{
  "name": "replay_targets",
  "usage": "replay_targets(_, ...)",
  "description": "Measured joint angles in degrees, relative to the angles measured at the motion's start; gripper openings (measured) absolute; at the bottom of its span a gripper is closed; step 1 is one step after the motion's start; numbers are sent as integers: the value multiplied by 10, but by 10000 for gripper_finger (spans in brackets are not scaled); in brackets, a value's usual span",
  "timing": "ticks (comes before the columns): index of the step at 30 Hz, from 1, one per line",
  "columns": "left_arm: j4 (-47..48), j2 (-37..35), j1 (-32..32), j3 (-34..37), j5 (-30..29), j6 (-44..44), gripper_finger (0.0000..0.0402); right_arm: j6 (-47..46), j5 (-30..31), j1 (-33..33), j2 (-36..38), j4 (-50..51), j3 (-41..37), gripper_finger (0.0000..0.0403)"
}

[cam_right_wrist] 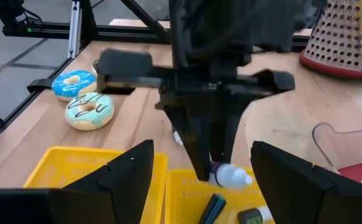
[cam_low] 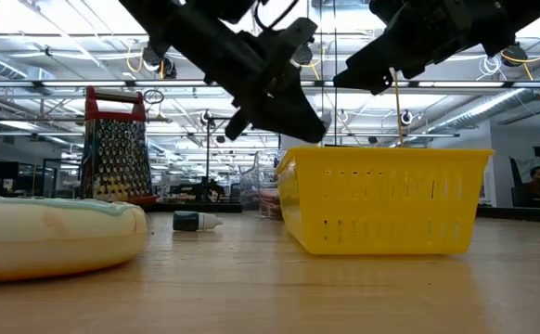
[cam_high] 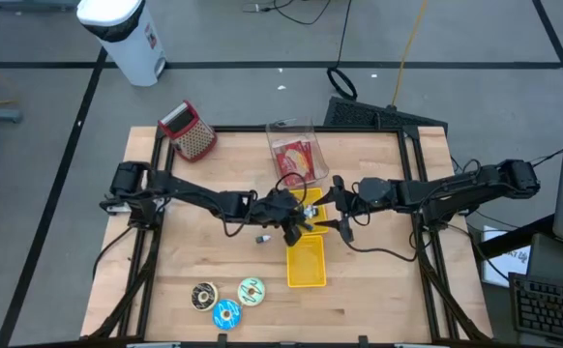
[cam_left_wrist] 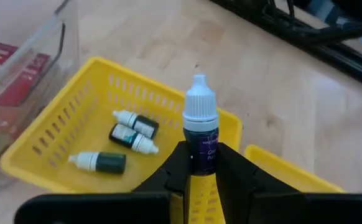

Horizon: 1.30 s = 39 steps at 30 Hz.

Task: Pick & Place Food Item
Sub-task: Put the purple food coloring bottle into the top yellow bin, then put the black food coloring bottle into the top yellow bin

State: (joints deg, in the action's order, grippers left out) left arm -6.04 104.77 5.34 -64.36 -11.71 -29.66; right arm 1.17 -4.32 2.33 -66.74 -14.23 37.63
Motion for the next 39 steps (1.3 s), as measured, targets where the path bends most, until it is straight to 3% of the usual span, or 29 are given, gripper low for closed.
replay_targets(17,-43,29,-5,0,12,3,55,0,0,0,0,-1,0,256)
replay_targets(22,-73,29,-5,0,12,11,85,-1,0,0,0,0,0,256)
replay_targets(28,-58,29,-10,0,12,15,148,-1,0,0,0,0,0,256)
replay_targets(32,-54,24,-21,0,32,72,185,-1,0,0,0,0,0,256)
replay_targets(35,-20,3,-24,0,63,115,201,-1,0,0,0,5,0,256)
replay_targets(39,102,-47,-15,0,72,127,206,-1,0,0,0,15,0,256)
